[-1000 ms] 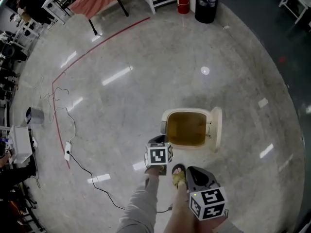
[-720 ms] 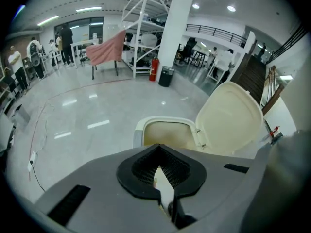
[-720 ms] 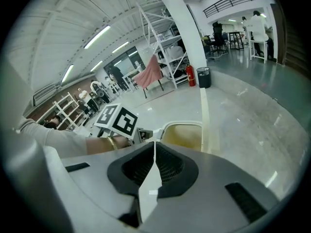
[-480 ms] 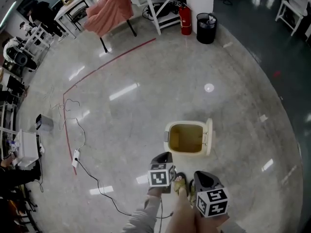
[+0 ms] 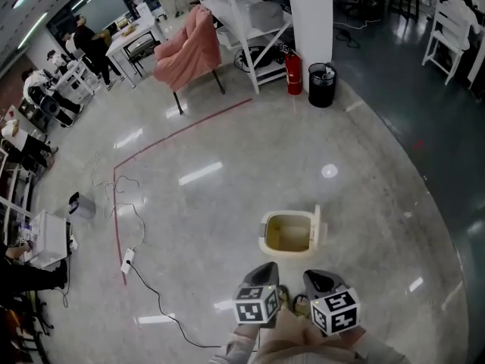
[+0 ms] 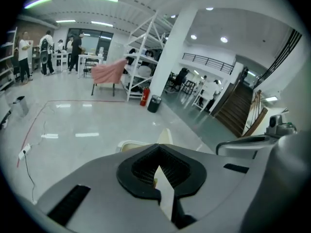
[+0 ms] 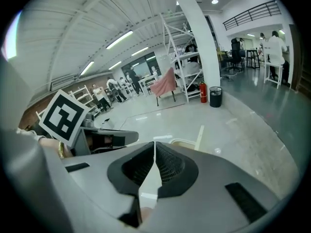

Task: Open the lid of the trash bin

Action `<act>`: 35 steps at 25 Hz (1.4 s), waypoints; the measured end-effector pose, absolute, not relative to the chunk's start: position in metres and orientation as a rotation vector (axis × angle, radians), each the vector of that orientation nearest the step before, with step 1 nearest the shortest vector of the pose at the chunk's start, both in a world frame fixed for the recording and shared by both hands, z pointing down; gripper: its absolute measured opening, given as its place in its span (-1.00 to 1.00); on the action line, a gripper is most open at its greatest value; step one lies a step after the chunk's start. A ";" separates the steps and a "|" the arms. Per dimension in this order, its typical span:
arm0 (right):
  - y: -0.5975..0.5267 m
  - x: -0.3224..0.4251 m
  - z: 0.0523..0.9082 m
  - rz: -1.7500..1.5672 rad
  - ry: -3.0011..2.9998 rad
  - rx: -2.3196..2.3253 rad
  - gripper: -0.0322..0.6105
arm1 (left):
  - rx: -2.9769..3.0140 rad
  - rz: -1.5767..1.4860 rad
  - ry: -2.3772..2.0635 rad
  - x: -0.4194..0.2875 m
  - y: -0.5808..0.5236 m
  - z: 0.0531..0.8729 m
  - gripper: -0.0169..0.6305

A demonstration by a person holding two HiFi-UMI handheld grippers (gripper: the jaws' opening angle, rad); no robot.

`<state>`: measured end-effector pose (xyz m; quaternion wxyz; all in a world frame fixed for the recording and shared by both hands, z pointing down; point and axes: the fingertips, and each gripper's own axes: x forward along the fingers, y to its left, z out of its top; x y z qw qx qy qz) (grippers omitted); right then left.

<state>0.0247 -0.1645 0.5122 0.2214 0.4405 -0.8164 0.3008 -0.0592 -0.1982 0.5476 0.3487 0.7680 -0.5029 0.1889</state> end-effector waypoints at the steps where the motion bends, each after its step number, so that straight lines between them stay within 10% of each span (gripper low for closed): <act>1: -0.165 0.026 0.506 0.814 -2.269 1.215 -0.88 | 2.005 0.465 -1.297 -0.055 -0.195 0.538 -0.94; 35: -0.178 0.028 0.397 0.593 -2.521 1.304 -0.89 | 2.281 0.308 -1.324 -0.040 -0.173 0.423 -0.94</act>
